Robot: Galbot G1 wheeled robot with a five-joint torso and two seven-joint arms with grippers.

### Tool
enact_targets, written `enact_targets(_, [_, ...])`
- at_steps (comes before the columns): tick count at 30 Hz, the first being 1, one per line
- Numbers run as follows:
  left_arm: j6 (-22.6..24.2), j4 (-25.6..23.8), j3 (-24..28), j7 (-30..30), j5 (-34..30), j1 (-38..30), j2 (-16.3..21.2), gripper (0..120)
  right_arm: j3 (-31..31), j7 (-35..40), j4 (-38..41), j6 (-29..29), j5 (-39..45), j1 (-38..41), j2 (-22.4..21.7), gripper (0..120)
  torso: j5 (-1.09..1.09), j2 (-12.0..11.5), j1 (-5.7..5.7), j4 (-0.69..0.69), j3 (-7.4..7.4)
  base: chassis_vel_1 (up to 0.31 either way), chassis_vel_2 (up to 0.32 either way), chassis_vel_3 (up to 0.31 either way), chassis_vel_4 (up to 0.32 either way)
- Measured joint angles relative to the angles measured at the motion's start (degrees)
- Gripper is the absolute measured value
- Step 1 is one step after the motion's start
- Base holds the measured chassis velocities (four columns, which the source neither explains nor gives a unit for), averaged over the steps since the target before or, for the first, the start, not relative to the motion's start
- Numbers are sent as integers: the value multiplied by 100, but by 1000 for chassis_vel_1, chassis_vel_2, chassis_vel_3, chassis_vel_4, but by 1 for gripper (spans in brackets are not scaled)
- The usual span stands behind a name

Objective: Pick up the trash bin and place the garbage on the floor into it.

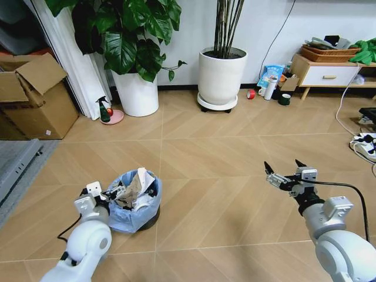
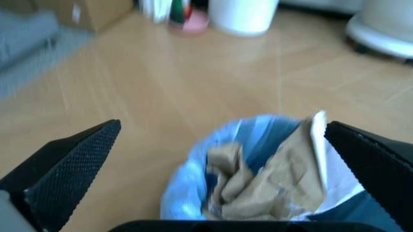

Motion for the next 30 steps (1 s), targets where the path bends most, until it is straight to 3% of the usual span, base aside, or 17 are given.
enact_targets(2, [-194,-339,-353,554,587,385,-81,111,51,-4,51,-23,-25,-76,92,100,7,0,0,0,0,0,0,0,0])
enact_targets(5, [-340,-586,-594,939,974,650,-192,108,90,-33,107,-72,-74,-141,165,100,1,0,0,0,0,0,0,0,0])
enact_targets(11, [-534,-919,-721,1421,1624,901,-438,100,108,-100,244,-155,-184,-246,306,100,3,0,0,0,0,0,0,0,0])
enact_targets(30, [-472,-1144,-428,1512,2317,1079,-969,100,82,-116,379,-170,-342,-507,359,100,4,0,0,0,0,61,-59,-54,53])
